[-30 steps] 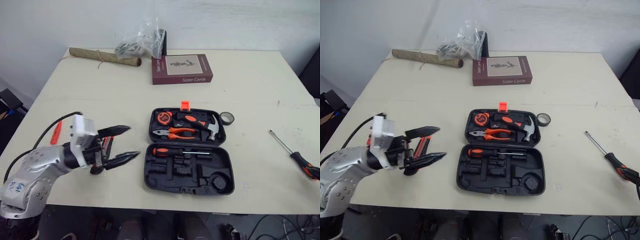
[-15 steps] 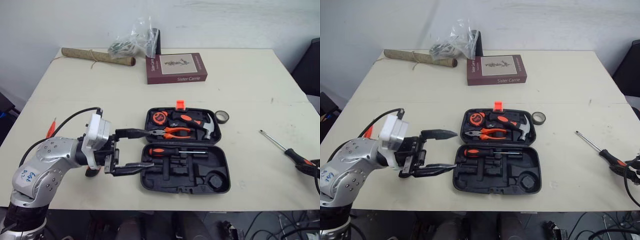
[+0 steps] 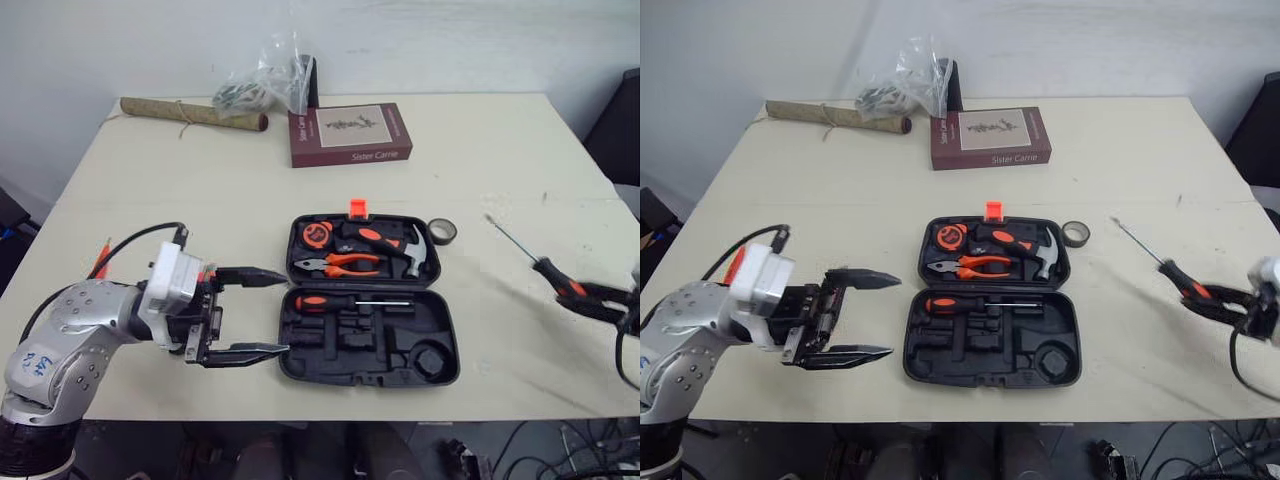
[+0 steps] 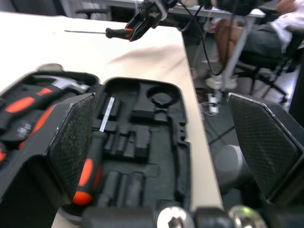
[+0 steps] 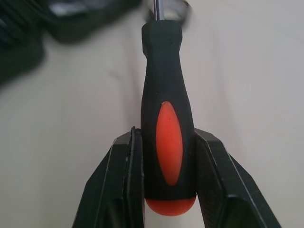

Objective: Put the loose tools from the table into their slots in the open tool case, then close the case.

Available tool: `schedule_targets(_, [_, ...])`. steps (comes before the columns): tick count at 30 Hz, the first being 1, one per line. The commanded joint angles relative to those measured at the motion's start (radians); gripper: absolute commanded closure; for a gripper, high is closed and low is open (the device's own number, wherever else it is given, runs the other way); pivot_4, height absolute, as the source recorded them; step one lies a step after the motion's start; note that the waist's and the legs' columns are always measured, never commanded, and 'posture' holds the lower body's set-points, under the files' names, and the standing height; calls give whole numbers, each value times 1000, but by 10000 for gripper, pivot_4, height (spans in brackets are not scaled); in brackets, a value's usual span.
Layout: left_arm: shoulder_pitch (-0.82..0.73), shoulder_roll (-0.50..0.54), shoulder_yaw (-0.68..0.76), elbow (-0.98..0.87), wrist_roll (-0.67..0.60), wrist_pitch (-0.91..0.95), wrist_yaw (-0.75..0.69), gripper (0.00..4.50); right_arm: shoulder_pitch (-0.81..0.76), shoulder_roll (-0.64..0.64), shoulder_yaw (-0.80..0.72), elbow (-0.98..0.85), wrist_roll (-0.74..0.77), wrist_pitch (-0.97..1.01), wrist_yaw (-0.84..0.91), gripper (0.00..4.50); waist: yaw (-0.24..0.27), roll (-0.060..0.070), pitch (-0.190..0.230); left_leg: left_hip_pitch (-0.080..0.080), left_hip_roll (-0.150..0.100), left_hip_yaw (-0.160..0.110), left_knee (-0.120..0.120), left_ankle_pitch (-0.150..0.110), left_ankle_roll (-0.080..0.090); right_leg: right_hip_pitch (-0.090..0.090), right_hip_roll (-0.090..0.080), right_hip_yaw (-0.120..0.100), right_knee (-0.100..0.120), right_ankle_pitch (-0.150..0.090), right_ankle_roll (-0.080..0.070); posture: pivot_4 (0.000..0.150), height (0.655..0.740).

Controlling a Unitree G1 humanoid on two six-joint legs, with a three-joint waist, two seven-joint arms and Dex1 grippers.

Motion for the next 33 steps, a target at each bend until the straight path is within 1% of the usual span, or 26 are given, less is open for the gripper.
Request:
schedule_targets(1, [49, -8, 6, 52, 77, -109, -46, 0, -6, -20, 76, -315, 97, 224, -19, 35159, 7, -2, 1, 0, 2, 0, 1, 0, -1, 0, 2, 0, 0, 0, 0, 1500, 7400])
schedule_targets(5, [122, -3, 1, 76, 120, -164, -73, 0, -146, -36, 239, -553, 126, 457, -83, 35159, 9, -2, 1, -1, 2, 1, 1, -1, 0, -1, 0, 1, 0, 0, -1, 1500, 7400])
schedule_targets(6, [127, -1, 0, 77, 124, -169, -74, 0, -175, -35, 273, -588, 134, 499, -84, 35159, 10, -2, 1, -2, 2, 1, 1, -1, 0, -2, 0, 0, 1, 0, -1, 1500, 7400])
schedule_targets(7, [126, -2, -2, 69, 119, -162, -64, 0, -223, -44, 336, -636, 124, 596, -112, 35159, 15, -2, 1, -3, 2, 1, 1, -1, 0, -4, -1, 0, 1, 0, -2, 1500, 7400])
schedule_targets(8, [122, -2, -4, 64, 116, -156, -57, 0, -271, -35, 383, -671, 145, 705, -142, 35159, 16, -2, 1, -4, 2, 0, 1, -1, 0, -5, -2, -2, 1, -1, -2, 1500, 7400])
schedule_targets(10, [115, -4, -8, 56, 112, -148, -45, 0, -338, -11, 452, -726, 163, 815, -179, 35159, 17, -3, 1, -5, 1, -1, 2, -2, 1, -6, -4, -3, 1, -1, -3, 1500, 7400])
schedule_targets(14, [120, -23, -14, 35, 112, -131, 5, 0, -393, -14, 574, -754, 46, 807, -242, 35159, 12, -4, 0, -11, 1, -1, 2, -2, 2, -11, -4, -4, 1, -1, -3, 1500, 7400])
schedule_targets(16, [130, -22, -15, 22, 111, -126, 10, 0, -404, -30, 624, -735, -18, 766, -247, 35159, 12, -4, 0, -19, 1, 0, 5, -2, 2, -18, -4, -4, 3, -1, -3, 1500, 7400])
schedule_targets(17, [133, -22, -14, 20, 111, -124, 11, 0, -409, -39, 649, -725, -51, 741, -243, 35159, 11, -4, 0, -20, 1, 0, 7, -2, 2, -19, -4, -4, 5, -1, -3, 1500, 7400])
schedule_targets(21, [143, -21, -12, 10, 105, -115, 18, 0, -417, -51, 706, -676, -150, 635, -219, 35159, 10, -4, 0, -19, 1, 0, 10, -2, 3, -18, -4, -4, 6, -1, -3, 1500, 7400])
schedule_targets(27, [141, -27, -14, -32, 86, -73, 57, 0, -410, -47, 727, -641, -192, 580, -174, 35159, 12, -4, 0, -19, 1, -1, 11, -3, 4, -17, -4, -4, 7, -1, -3, 1500, 7400])
schedule_targets(33, [155, -26, -11, -50, 84, -62, 73, 0, -417, -48, 726, -606, -231, 571, -150, 35159, 12, -4, 0, -18, 1, -1, 13, -4, 5, -16, -4, -4, 7, -1, -3, 1500, 7400])
